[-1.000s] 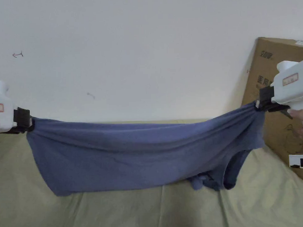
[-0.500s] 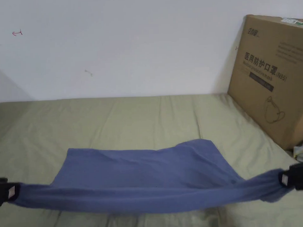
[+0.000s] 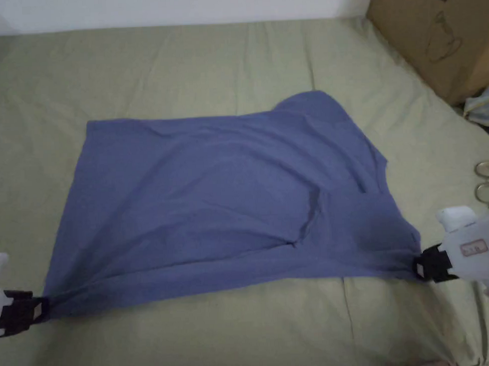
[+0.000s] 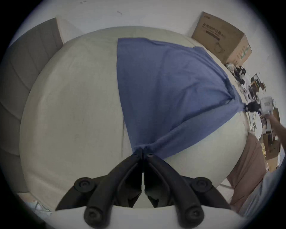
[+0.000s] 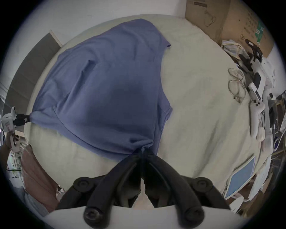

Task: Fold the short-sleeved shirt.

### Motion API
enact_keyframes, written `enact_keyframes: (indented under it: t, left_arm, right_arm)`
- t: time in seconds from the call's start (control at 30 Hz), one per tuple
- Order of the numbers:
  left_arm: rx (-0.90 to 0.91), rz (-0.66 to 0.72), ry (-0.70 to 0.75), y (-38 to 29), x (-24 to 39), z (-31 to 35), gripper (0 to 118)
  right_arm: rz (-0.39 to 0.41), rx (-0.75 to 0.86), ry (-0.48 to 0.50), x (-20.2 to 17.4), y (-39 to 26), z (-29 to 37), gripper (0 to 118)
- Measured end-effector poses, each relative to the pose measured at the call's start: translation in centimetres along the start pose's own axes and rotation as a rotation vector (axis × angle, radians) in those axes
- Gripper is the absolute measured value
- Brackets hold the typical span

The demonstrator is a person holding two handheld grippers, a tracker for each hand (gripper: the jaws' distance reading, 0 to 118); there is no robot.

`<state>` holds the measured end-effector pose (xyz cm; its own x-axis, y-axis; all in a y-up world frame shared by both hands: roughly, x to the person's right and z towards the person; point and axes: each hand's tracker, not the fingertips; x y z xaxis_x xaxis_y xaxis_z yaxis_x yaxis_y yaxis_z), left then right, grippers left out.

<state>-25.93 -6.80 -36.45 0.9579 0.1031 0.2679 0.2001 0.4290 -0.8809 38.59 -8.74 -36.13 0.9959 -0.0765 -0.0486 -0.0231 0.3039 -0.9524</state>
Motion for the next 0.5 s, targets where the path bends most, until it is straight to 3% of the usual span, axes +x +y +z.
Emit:
enact_keyframes:
  t: [0.17,0.3,0.37,0.4,0.43,0.5]
  left_arm:
    - [-0.014,-0.016,0.001,0.1,0.2,-0.5,0]
    - [-0.010,-0.005,0.005,0.1,0.1,-0.5,1]
    - [-0.017,0.012,0.011,0.2,0.2,0.1,10]
    - [-0.017,0.015,0.017,0.2,0.2,0.6,23]
    - [-0.016,0.013,0.020,0.2,0.3,1.1,54]
    - [0.003,0.009,0.045,0.2,0.8,2.4,109]
  right_arm:
    - [0.042,-0.028,-0.026,-1.0,0.5,0.4,5]
    - [0.007,-0.018,-0.035,-1.0,0.2,0.6,11]
    - [-0.015,-0.002,-0.072,-1.2,0.0,1.2,37]
    - [-0.010,0.013,-0.124,-1.5,-0.1,1.8,66]
    - [-0.016,0.021,-0.120,-1.8,-0.3,2.4,101]
    - [-0.053,0.097,-0.010,-2.4,-0.3,4.6,104]
